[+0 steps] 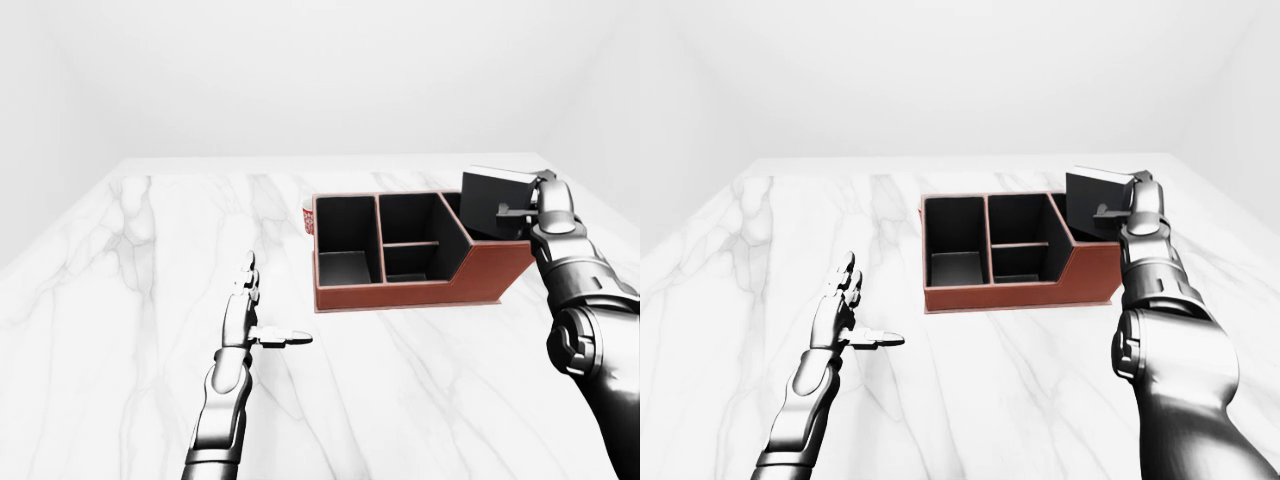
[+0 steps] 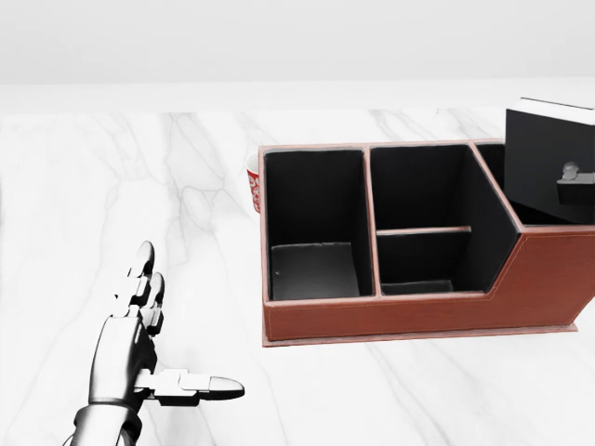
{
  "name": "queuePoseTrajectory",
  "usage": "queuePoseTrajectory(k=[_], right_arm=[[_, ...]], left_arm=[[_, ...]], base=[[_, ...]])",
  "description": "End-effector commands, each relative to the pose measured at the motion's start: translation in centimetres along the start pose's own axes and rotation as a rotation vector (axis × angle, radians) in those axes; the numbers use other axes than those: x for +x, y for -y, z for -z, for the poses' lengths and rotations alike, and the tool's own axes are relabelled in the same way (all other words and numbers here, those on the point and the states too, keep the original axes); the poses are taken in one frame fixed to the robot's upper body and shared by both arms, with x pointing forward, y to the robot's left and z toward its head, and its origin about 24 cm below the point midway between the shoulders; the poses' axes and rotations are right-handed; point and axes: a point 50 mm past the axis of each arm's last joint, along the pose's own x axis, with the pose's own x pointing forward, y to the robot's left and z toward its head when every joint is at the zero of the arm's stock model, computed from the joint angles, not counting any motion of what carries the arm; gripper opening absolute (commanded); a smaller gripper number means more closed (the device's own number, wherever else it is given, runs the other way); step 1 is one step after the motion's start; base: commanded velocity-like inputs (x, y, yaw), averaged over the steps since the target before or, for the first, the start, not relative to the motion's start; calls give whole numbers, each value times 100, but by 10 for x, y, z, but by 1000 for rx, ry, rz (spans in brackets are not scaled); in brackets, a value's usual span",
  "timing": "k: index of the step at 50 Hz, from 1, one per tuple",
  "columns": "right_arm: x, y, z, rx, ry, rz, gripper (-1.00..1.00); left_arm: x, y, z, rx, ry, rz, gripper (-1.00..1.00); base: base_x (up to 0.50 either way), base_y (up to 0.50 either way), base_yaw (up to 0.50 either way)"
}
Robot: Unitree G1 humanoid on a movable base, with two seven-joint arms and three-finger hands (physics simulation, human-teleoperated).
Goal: Pick up the book and place it in the right compartment of the caddy.
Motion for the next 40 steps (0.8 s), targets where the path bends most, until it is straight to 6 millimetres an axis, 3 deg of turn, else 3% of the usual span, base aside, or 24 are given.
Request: queuePoseTrajectory(k=[1, 8, 9, 10, 11, 32, 37, 40], right_arm=[[1, 8, -9, 86, 38, 46, -100], [1, 7, -7, 85, 34, 47, -100], [1, 8, -7, 88, 31, 50, -70], [1, 8, -7, 90, 28, 55, 45], [1, 8, -6, 92, 26, 54, 100], [1, 8, -6, 92, 21, 59, 100], [1, 14, -15, 111, 44, 71, 100], [2, 22, -31, 130, 95, 93, 100]], left_arm=[[0, 0, 0, 0, 0, 0, 100], [0, 0, 0, 0, 0, 0, 100], [0, 0, 0, 0, 0, 0, 100], [0, 0, 0, 0, 0, 0, 100], [0, 0, 0, 0, 0, 0, 100], [0, 0, 0, 0, 0, 0, 100], [0, 0, 0, 0, -1, 0, 100], [-1, 2, 1, 4, -1, 4, 100]], base=[[0, 0, 0], [0, 0, 0], [0, 0, 0], [0, 0, 0], [0, 0, 0], [0, 0, 0], [0, 0, 0], [0, 0, 0]])
